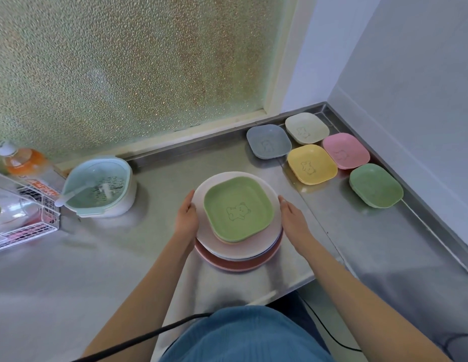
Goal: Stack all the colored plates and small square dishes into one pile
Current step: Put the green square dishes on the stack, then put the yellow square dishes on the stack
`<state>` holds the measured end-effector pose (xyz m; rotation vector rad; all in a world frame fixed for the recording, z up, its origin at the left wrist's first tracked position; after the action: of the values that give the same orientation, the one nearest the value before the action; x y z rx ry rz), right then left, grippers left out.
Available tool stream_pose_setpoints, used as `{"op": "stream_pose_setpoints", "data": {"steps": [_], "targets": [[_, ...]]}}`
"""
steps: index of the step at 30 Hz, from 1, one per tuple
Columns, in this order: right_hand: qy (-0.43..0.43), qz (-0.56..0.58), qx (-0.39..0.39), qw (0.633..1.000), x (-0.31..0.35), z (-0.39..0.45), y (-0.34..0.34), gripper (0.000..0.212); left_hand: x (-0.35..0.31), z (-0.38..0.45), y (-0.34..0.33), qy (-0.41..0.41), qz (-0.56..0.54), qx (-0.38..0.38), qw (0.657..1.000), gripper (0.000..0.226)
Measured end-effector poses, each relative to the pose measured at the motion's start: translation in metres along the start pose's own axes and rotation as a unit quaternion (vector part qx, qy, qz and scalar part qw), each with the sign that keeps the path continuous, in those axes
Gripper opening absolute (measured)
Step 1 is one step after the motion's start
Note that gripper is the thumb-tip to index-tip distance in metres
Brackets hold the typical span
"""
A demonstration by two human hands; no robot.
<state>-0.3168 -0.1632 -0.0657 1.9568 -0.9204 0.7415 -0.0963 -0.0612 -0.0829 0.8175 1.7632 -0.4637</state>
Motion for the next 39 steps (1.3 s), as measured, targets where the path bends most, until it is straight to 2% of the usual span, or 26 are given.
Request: {"op": "stream_pose_setpoints", "data": {"steps": [5, 8, 11, 15, 18, 20, 23, 26, 28, 30, 32, 36, 39], "targets": [[0.026, -0.056, -0.037, 0.997, 0.0, 0.019, 0.019, 0.043, -0.003, -0.007, 0.005, 0.02, -0.028, -0.021, 0.999, 0.046], [-0.016, -0.115, -0.073, 0.991, -0.008, 0.048, 0.042, 0.047, 0.002, -0.013, 0.01, 0.034, -0.025, -0.029, 0.999, 0.047], [-0.023, -0.179, -0.056, 0.982, -0.011, 0.074, 0.058, 0.053, 0.004, -0.019, 0.011, 0.006, 0.014, -0.006, 1.0, 0.038], [-0.015, -0.207, -0.044, 0.977, -0.011, 0.097, 0.056, 0.053, 0.004, -0.022, 0.009, -0.017, 0.062, -0.024, 0.998, 0.033], [-0.005, -0.305, -0.051, 0.951, -0.015, 0.104, 0.053, 0.053, 0.007, -0.018, 0.01, -0.02, 0.078, -0.029, 0.996, 0.03], [0.002, -0.332, -0.069, 0.941, -0.018, 0.104, 0.053, 0.055, 0.008, -0.018, 0.009, -0.016, 0.079, -0.034, 0.996, 0.031], [0.028, -0.361, -0.1, 0.927, -0.027, 0.101, 0.053, 0.039, 0.007, -0.02, 0.008, -0.011, 0.084, -0.04, 0.996, 0.034], [0.028, -0.336, -0.15, 0.929, -0.028, 0.093, 0.056, 0.018, 0.006, -0.02, 0.007, -0.012, 0.093, -0.042, 0.995, 0.035], [0.055, -0.295, -0.179, 0.937, -0.023, 0.084, 0.057, 0.01, 0.006, -0.021, 0.007, -0.014, 0.097, -0.038, 0.994, 0.034], [0.096, -0.227, -0.206, 0.947, -0.015, 0.069, 0.056, 0.011, 0.007, -0.022, 0.006, -0.021, 0.094, -0.04, 0.995, 0.035], [0.168, -0.169, -0.214, 0.947, -0.006, 0.048, 0.051, 0.012, 0.007, -0.023, 0.005, -0.028, 0.089, -0.046, 0.995, 0.033], [0.293, -0.108, -0.18, 0.933, 0.016, 0.005, 0.035, 0.009, 0.007, -0.027, 0.003, -0.041, 0.092, -0.049, 0.994, 0.032], [0.389, -0.165, -0.14, 0.895, 0.029, -0.021, 0.023, 0.01, 0.011, -0.032, 0.005, -0.054, 0.105, -0.045, 0.992, 0.038]]}}
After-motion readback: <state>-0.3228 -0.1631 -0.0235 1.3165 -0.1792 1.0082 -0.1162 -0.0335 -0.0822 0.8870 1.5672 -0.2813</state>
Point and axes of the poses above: each hand's wrist, its own z-axis towards the middle knuckle, its own y-axis out of the back of the hand, x = y × z, the point moved 2 cm from there along z, towards the middle knuckle, and after that the axes turned 7 degrees about -y, right-handed, at the moved point
